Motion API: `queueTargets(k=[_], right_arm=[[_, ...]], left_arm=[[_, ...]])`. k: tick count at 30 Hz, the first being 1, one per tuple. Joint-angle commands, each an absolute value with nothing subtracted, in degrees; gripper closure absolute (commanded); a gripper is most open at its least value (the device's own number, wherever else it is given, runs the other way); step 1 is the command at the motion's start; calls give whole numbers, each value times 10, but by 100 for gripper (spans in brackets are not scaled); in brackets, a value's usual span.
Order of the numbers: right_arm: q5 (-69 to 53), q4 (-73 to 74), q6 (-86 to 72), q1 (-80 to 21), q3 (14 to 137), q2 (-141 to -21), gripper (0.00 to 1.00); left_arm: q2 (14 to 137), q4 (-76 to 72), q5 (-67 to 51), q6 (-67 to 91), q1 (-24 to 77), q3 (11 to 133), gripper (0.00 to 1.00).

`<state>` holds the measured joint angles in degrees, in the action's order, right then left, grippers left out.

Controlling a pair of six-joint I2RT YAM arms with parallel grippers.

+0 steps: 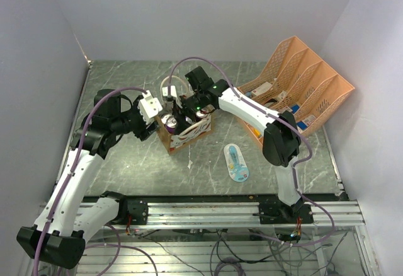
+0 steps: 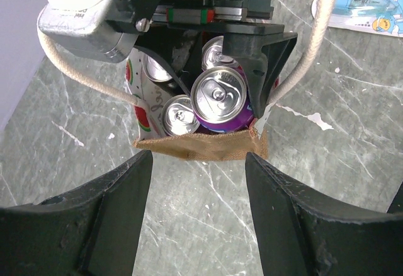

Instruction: Place the beverage into the canvas bag

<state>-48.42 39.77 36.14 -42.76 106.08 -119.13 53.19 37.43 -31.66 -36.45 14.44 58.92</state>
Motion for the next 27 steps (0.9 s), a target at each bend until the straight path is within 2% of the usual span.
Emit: queueTargets(k=[1, 27], right_arm=[[-533, 438, 411, -423, 1091, -1190, 72], [-520, 609, 580, -418, 1215, -1265, 71]], left_arm=[[528, 363, -329, -370, 137, 587, 29], [539, 371, -334, -373, 132, 596, 29]])
